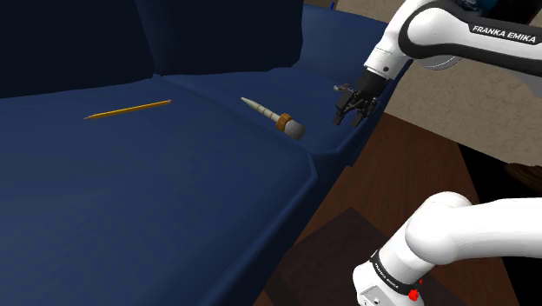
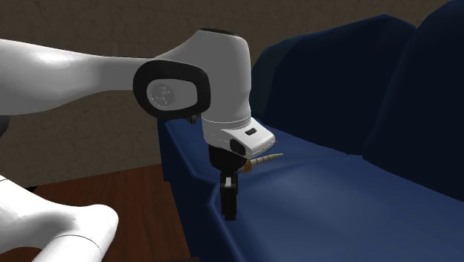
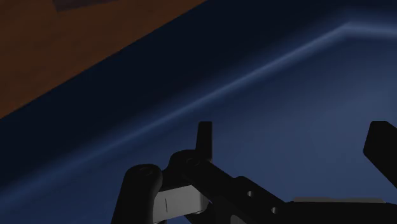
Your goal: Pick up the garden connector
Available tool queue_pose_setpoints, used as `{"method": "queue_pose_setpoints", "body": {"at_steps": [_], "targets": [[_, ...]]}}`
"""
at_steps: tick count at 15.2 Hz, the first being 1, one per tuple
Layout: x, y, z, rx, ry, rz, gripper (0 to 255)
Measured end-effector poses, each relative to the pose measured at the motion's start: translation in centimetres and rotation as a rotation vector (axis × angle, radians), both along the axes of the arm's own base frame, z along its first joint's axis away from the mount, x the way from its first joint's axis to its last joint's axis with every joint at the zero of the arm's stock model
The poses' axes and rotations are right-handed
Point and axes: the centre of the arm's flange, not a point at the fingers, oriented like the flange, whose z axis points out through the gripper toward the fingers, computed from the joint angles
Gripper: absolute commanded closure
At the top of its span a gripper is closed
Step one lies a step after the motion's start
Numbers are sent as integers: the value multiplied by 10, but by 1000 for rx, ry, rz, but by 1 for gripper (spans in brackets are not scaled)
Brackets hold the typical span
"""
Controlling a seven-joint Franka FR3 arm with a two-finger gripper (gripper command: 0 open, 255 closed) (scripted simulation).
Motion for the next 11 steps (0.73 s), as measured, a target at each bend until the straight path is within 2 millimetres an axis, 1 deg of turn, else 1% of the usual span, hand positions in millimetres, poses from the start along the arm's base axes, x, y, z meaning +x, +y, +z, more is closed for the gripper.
{"method": "queue_pose_setpoints", "body": {"at_steps": [1,2,3,6,9,10,11], "targets": [[0,0,0,0,0,0,0],[3,5,2,-5,0,9,0],[10,14,5,-12,0,23,0],[36,45,12,-40,2,76,0],[62,79,24,-70,3,132,0],[66,92,25,-80,3,151,0],[74,104,27,-91,3,171,0]]}}
